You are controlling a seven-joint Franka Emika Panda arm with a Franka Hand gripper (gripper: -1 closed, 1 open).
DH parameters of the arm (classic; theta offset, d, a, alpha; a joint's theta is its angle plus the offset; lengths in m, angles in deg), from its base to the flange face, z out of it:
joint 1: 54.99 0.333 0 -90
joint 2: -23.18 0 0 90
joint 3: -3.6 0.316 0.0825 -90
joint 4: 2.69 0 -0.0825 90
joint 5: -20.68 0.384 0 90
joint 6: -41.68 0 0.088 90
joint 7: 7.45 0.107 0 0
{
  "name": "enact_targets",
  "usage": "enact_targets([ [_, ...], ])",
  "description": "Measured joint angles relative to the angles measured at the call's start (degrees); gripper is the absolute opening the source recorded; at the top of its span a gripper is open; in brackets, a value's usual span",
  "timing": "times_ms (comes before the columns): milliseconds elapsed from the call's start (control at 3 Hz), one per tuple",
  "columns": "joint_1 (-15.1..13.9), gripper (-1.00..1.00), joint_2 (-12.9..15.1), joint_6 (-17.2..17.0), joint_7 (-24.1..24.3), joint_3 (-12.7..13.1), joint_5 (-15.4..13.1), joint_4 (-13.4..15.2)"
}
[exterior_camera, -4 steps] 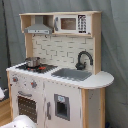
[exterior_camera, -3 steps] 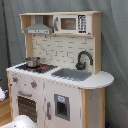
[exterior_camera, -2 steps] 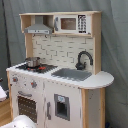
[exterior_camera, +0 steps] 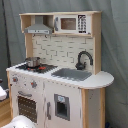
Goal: Play with the kitchen
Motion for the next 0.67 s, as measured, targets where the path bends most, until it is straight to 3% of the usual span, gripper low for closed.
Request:
enact_targets([
  [667,7.5,1.00,-0.1,0.0,-8.2,-1.1,0.0,7.3],
])
